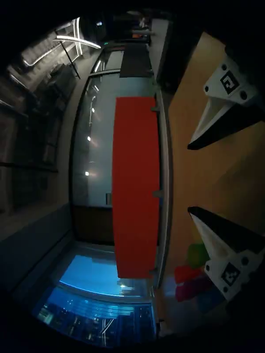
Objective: Pour water
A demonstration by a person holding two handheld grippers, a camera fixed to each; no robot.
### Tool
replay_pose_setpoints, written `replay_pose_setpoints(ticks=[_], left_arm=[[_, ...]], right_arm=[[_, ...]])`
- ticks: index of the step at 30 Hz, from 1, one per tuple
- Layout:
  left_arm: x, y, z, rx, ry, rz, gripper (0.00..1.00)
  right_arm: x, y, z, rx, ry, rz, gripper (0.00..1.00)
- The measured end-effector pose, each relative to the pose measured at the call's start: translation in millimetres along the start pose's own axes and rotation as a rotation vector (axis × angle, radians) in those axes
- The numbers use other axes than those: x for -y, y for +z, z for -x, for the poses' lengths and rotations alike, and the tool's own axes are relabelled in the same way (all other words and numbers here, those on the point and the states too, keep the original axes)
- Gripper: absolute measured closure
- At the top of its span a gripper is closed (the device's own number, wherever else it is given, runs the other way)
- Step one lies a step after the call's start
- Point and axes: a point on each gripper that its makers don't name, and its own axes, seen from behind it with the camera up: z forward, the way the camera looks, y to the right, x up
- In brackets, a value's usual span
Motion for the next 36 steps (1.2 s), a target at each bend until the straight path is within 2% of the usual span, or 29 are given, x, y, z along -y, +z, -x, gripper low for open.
replay_pose_setpoints(ticks=[9, 15, 18, 27, 36], left_arm=[[-3.5, 1.1, -48, -0.017, 0.026, 0.022, 0.10], [-12.0, 4.9, -82, -0.022, 0.047, 0.058, 0.10], [-15.8, 7.9, -99, -0.016, 0.046, 0.080, 0.10], [-20.9, 10.9, -170, -0.073, 0.052, 0.121, 0.10], [-21.0, 13.9, -210, -0.062, 0.021, 0.132, 0.10]], right_arm=[[2, -1.4, -39, 0.009, -0.017, -0.010, 0.01], [3, -0.2, -68, 0.015, -0.034, -0.018, 0.01], [5, 0.4, -84, 0.012, -0.037, -0.030, 0.01], [18, 3.3, -133, 0.005, -0.030, -0.078, 0.01], [24, 7.3, -170, -0.001, -0.016, -0.096, 0.01]])
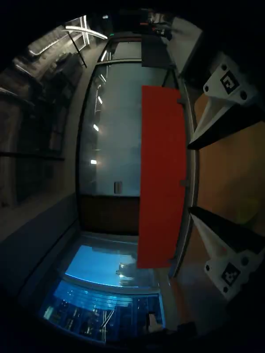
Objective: Pour water
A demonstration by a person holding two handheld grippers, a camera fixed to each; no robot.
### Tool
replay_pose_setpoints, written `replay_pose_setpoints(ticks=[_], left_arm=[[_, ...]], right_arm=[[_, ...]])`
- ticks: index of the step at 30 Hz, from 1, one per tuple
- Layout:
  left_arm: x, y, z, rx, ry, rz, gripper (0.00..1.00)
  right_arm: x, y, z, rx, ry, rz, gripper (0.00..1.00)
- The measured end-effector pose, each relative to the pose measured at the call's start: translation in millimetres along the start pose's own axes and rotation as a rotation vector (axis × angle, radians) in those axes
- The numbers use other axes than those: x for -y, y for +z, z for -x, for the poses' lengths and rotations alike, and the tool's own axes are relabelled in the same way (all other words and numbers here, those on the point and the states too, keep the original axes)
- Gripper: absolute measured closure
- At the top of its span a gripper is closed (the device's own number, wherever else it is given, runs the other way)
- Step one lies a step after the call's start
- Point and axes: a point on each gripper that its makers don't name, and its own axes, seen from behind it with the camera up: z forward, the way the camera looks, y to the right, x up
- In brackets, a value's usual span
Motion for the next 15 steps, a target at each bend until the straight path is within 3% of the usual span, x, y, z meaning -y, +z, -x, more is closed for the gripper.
replay_pose_setpoints(ticks=[3, 9, 15], left_arm=[[-1.3, 1.4, -5, 0.011, -0.009, 0.011, 0.10], [-15.3, 4.0, -10, 0.023, -0.015, 0.076, 0.10], [-37.3, 2.2, -15, 0.016, -0.027, 0.182, 0.10]], right_arm=[[2, 0.0, 0, 0.007, 0.016, -0.012, 0.01], [13, -0.4, 2, 0.025, 0.037, -0.068, 0.01], [36, -6.1, -4, 0.023, 0.036, -0.199, 0.01]])
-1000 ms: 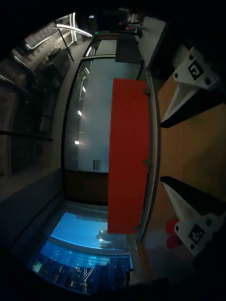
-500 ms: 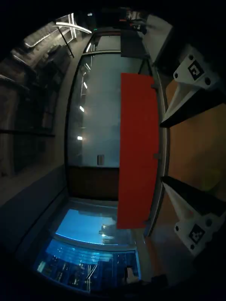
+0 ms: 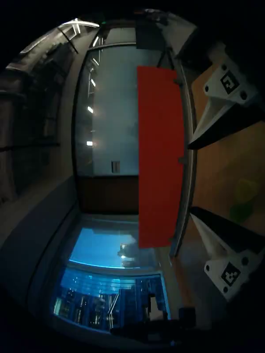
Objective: Pour water
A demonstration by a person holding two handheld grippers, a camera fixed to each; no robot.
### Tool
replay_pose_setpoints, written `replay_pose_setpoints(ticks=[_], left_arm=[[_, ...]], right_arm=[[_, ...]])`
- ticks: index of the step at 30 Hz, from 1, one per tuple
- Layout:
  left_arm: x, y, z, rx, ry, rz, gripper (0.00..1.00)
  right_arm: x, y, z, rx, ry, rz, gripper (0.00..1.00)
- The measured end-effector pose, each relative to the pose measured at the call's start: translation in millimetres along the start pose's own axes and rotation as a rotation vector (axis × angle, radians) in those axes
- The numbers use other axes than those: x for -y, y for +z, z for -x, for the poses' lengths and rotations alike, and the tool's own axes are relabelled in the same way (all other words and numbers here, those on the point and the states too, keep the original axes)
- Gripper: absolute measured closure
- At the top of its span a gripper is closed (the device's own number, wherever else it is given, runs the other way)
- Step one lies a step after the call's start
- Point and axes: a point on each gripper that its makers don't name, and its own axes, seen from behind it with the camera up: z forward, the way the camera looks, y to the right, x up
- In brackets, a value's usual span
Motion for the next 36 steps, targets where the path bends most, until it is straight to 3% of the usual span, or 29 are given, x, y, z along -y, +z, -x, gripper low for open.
replay_pose_setpoints(ticks=[12, 21, 27, 36], left_arm=[[-37.8, -12.0, -5, -0.001, -0.036, 0.208, 0.10], [-54.3, -23.2, 5, 0.033, -0.026, 0.298, 0.10], [-61.4, -28.7, 24, 0.072, 0.006, 0.324, 0.10], [-71.6, -32.8, 47, 0.108, 0.004, 0.366, 0.10]], right_arm=[[49, -7.8, -7, 0.011, -0.007, -0.258, 0.01], [61, -10.0, 3, 0.055, -0.043, -0.306, 0.01], [66, -15.2, 20, 0.123, -0.081, -0.334, 0.01], [64, -26.6, 42, 0.193, -0.106, -0.355, 0.01]])
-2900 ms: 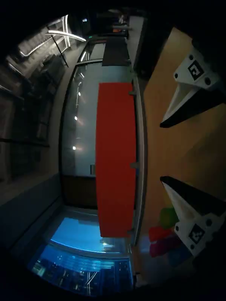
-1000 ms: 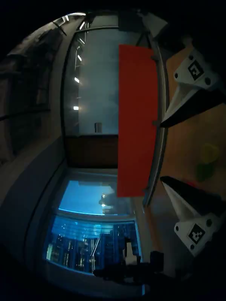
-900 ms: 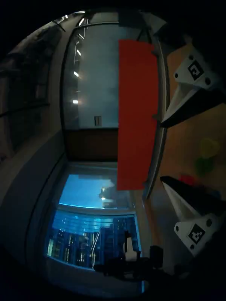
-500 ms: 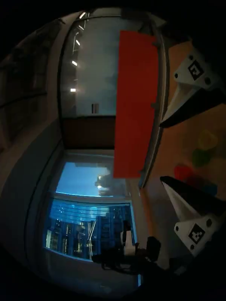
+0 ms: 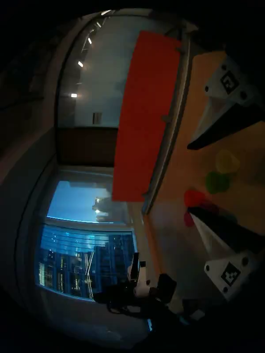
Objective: Pour water
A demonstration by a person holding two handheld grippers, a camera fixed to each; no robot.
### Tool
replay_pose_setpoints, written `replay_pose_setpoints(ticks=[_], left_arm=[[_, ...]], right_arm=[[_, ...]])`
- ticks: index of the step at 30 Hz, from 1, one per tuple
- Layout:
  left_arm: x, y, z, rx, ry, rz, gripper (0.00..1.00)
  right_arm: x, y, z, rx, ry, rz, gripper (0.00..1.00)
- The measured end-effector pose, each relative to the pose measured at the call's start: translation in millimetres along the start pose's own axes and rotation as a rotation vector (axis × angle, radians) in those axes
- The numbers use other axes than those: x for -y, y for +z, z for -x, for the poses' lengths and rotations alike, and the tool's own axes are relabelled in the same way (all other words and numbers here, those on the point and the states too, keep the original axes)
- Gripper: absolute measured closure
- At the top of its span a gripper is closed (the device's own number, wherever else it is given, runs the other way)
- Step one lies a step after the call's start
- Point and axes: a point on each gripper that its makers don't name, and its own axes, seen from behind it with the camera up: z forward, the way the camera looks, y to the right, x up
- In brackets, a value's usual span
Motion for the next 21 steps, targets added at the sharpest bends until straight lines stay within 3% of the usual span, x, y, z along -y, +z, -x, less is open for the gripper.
replay_pose_setpoints(ticks=[21], left_arm=[[-33.6, 13.7, 72, 0.096, 0.025, 0.104, 0.10]], right_arm=[[3, -1.3, 69, 0.127, 0.006, -0.028, 0.01]])
